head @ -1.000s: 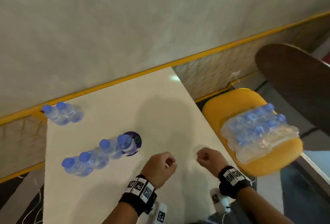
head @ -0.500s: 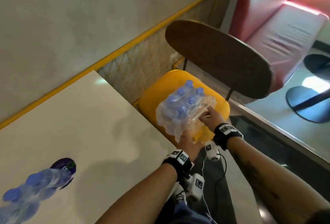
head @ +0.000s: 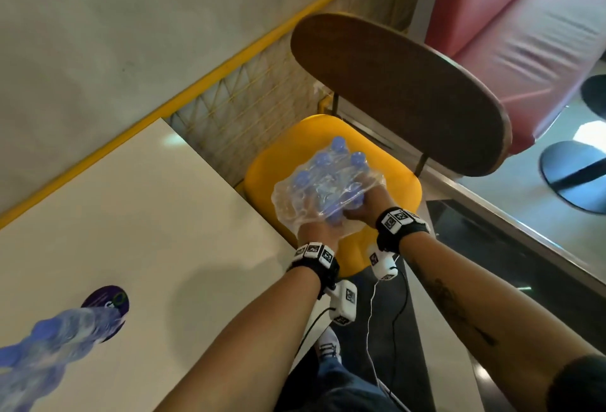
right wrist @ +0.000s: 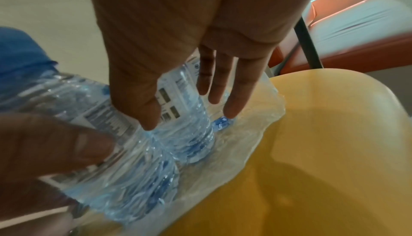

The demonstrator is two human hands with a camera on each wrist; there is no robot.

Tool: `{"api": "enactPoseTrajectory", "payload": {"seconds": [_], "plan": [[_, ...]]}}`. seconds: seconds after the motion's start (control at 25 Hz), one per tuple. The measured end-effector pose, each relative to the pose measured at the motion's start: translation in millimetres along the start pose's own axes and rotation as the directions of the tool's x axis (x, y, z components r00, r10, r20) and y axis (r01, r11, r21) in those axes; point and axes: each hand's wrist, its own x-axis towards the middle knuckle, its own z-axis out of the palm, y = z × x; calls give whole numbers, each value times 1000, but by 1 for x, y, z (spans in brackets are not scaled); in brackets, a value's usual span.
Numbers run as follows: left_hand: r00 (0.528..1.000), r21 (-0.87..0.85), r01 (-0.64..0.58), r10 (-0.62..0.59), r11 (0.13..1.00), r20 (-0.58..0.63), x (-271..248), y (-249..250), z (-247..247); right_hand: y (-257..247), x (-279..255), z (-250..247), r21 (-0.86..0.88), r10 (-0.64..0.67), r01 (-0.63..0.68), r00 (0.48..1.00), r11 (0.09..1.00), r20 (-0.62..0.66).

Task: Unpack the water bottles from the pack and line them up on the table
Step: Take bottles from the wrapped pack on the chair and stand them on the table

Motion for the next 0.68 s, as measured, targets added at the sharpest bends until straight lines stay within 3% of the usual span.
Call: {"api": "enactPoseTrajectory", "payload": {"seconds": [0.12, 0.2, 0.32, 0.44, 0.56, 0.68], "plan": [[981, 32, -183, 181, 983, 69, -23, 1, -9, 1, -30, -9, 61, 0, 0, 1000, 998, -1], [938, -7, -313, 311, 950, 154, -43, -8, -22, -2, -54, -13, 61, -61, 62, 998, 996, -8], [908, -165, -337, 366, 927, 202, -83, -42, -58, -15, -92, -2, 74, -104, 104, 995, 992, -4], [957, -147, -267, 280, 952, 73, -131, -106, -102, -50, -126, 23, -39, -185, 189, 978, 981, 94], [991, -173, -69, 47, 983, -129, -186, -202, -151, -120, -146, 60, -160, -279, 335, 914, 928, 294], [920, -209, 144, -209, 967, -332, -260, -295, -198, -203, -163, 122, -78, -390, 474, 799, 877, 458]]}}
